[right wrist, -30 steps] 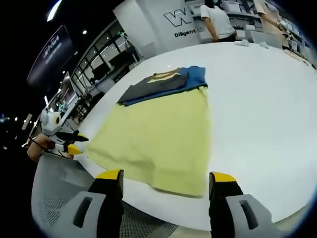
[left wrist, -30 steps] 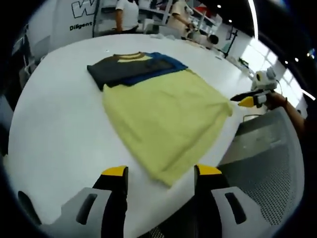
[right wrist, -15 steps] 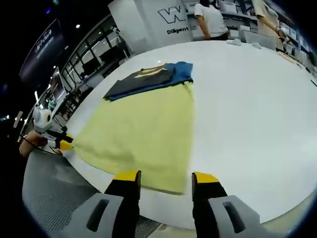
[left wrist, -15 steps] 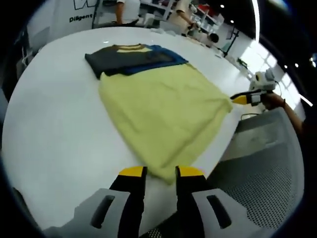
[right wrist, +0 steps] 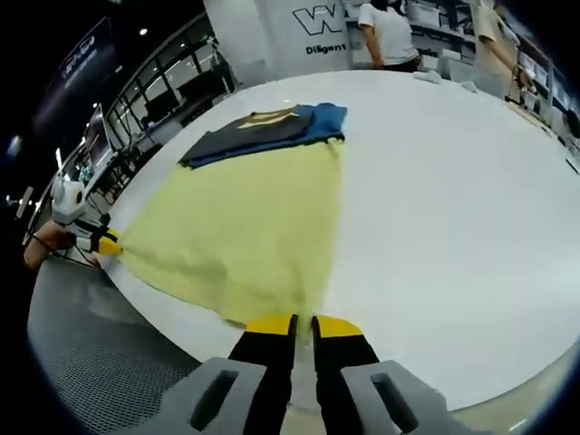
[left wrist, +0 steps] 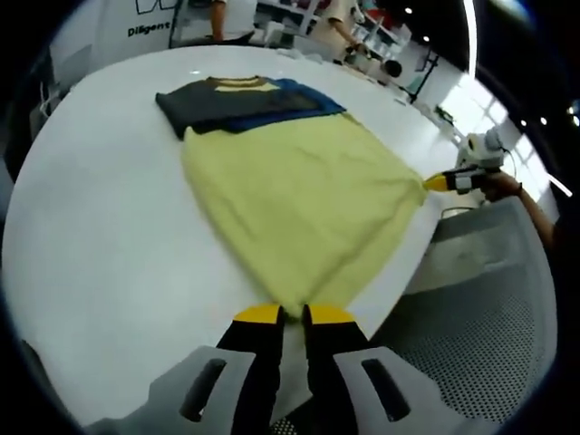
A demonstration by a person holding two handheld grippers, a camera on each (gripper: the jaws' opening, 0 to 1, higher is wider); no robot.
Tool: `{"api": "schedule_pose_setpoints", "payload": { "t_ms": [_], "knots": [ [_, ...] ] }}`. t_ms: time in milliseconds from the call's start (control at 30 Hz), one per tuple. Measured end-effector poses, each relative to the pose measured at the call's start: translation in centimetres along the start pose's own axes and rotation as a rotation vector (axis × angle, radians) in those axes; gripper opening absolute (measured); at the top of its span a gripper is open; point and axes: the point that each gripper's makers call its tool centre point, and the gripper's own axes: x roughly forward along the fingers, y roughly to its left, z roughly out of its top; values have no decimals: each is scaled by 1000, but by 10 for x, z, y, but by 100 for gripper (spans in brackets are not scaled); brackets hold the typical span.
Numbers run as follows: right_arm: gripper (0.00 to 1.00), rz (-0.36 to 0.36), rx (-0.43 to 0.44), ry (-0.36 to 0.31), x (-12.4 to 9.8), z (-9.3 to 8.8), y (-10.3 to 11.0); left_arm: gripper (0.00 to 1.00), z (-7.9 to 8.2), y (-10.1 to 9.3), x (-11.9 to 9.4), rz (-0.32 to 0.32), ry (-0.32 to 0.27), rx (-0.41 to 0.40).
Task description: Fold the garment on the visible template until the final outline fits inside the template.
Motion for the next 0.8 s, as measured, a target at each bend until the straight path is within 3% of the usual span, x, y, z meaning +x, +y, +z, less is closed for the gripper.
{"api": "schedule_pose_setpoints", "payload": {
  "t_ms": [233,433,600,800],
  "knots": [
    [0,-15,47,-79,-9,22,-5,2,23,1,-11,-28,-65,-95],
    [0,11,52,-142,-18,53,-2,1,49,3,-16,-58,-112,-182],
    [0,17,36,-158,-15,72,-3,1,66,11,-15,-35,-126,-185],
    [0,12,35,-164,-4,88,-10,0,79,26,-11,3,-134,-244]
  ]
}}
